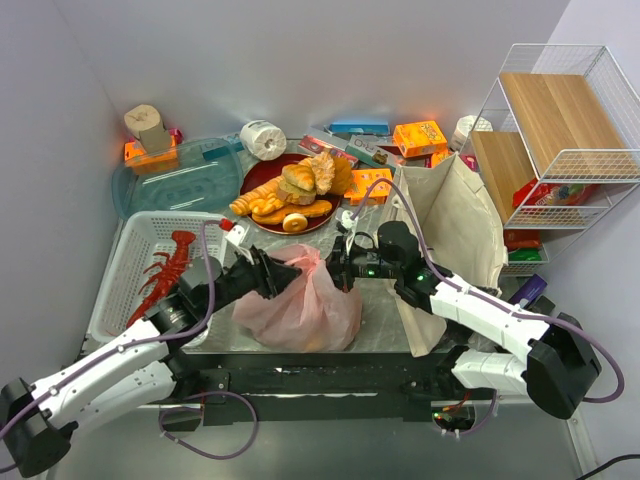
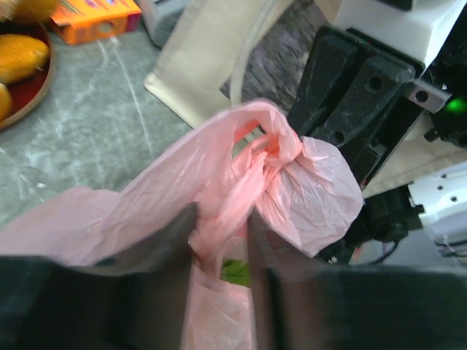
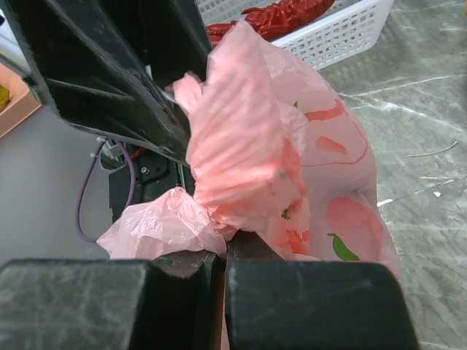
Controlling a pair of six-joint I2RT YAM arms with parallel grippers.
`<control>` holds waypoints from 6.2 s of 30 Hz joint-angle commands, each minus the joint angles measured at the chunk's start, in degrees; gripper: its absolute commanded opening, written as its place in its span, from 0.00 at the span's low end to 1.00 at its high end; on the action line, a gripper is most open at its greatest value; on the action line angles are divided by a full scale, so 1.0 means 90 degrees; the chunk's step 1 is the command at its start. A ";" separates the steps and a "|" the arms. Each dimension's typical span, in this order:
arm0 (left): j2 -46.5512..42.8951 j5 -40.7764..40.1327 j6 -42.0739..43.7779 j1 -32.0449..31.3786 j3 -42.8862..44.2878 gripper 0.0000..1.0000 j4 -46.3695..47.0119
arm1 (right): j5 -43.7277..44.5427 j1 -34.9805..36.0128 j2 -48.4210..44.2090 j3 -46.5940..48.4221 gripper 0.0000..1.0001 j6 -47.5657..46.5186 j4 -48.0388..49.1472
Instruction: Place the mixed food into the grocery bags and tie them
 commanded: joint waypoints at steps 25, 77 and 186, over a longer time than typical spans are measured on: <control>-0.0660 0.0005 0.0117 0.1246 -0.0135 0.01 -0.0742 | 0.5090 -0.0055 -0.1557 0.0523 0.00 -0.1528 -0.3606; -0.0221 0.0288 0.0322 0.1715 0.0422 0.01 -0.2217 | 0.4340 -0.0543 -0.0042 0.2574 0.72 -0.1117 -0.4534; -0.3844 -0.3452 -0.1816 0.2672 -0.0662 0.01 -0.3535 | 0.7310 -0.2291 0.1188 0.1783 0.00 -0.2026 -0.2347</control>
